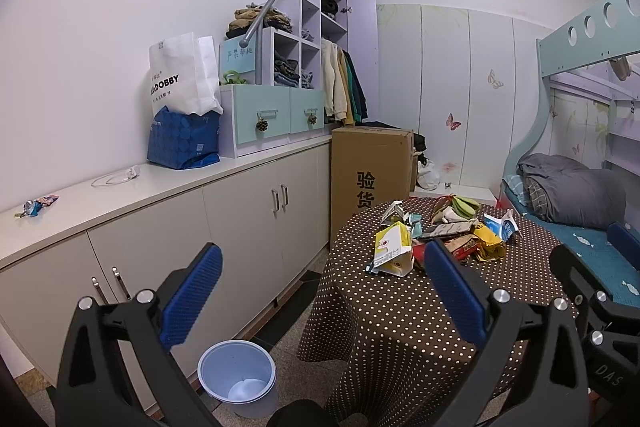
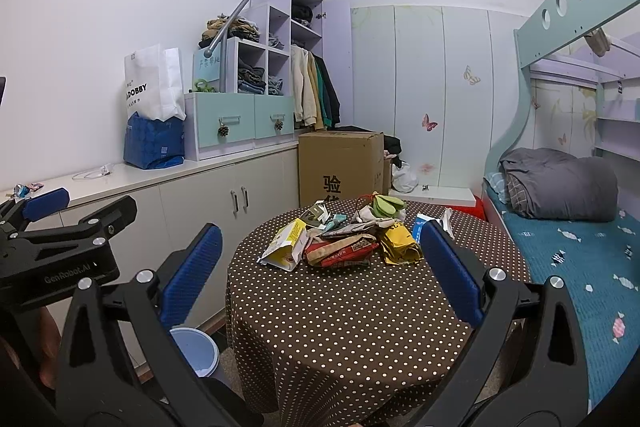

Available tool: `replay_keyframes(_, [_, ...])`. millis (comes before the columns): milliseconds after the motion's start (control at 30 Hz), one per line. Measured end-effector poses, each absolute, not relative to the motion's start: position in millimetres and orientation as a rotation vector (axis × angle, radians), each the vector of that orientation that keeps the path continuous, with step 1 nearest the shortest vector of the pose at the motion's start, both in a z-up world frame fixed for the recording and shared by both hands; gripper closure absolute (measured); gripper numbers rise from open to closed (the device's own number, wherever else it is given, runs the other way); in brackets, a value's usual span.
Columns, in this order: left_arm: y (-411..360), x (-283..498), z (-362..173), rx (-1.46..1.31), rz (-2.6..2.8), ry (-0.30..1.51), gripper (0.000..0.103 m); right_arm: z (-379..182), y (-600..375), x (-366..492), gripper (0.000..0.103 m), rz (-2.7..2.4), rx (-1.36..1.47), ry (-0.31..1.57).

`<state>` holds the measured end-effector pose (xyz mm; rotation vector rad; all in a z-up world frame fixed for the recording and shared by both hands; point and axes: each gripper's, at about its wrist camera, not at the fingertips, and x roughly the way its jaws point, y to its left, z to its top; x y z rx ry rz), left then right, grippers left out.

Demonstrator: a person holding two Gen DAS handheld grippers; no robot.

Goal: Collect trash

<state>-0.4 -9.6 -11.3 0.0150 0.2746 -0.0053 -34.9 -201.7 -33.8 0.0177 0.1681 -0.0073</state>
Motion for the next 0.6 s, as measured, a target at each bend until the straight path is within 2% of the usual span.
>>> replay_keyframes(600, [-15.0, 1.0, -14.3, 0.022, -0.007, 0.277, 0.004, -35.4, -199.8, -34.8, 0.006, -0.008, 0.018, 0.169])
